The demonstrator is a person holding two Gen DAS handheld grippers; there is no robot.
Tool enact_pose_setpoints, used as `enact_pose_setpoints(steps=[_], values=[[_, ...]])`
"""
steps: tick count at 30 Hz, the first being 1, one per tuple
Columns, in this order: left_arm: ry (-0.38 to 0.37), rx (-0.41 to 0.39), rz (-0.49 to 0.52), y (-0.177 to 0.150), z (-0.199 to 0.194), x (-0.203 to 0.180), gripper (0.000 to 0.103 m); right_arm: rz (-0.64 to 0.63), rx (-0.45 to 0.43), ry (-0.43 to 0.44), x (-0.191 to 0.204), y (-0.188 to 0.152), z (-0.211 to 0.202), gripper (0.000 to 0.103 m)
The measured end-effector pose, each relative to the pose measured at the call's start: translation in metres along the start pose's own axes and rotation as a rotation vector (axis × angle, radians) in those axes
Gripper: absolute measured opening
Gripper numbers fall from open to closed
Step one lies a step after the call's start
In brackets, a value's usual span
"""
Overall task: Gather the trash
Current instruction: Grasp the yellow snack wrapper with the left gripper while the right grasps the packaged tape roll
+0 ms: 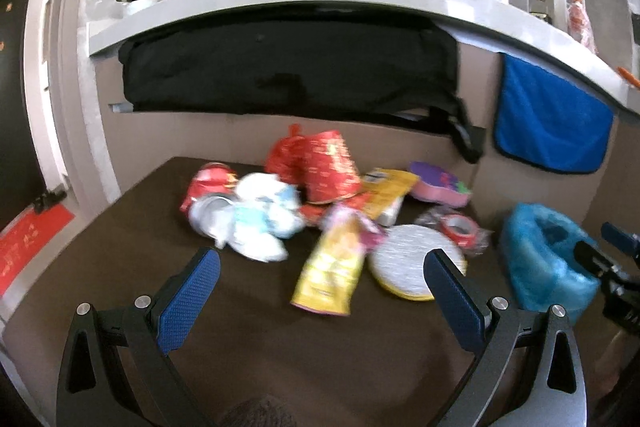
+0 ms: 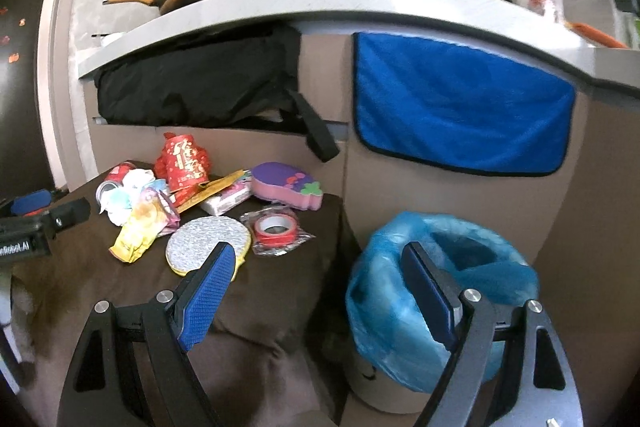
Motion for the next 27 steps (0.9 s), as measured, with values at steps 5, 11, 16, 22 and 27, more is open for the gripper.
enact_pose_setpoints(steps=[5, 11, 16, 22, 27], values=[[-0.046, 0.120, -0.017, -0.011, 0.034, 0.021, 0.101, -0.023, 0.022, 0.024, 0.011, 0.001, 0.024, 0.082], [-0.147, 0.179, 0.011, -0.013, 0.070, 0.002, 0.091, -0.024, 0.030, 0.001, 0.002, 0.003, 0.035, 0.082], [-0.154, 0.229, 0.025, -0.007, 0.112, -0.011, 0.083, -0.001, 0.046, -0.017, -0.014, -0.003, 0.036, 0.082], [-0.194, 0.323, -0.012, -0.012, 0.147, -0.017, 0.030, -0.004, 0.088, 0.013, -0.009, -0.013, 0.040, 0.082], [-0.217, 0.261, -0.063, -0.006, 0.115, -0.003, 0.005, -0.030, 0.100, 0.079, 0.012, -0.004, 0.053, 0.082]])
Point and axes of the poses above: each gripper's, at about its wrist camera, not at the fingertips, and z roughly the way its jaws point, x to its left, y to its top, the point moved 5 cm from there along z, roughly the way its jaws point, and after that the axes turned 2 degrees about y, right-handed, at the moved point
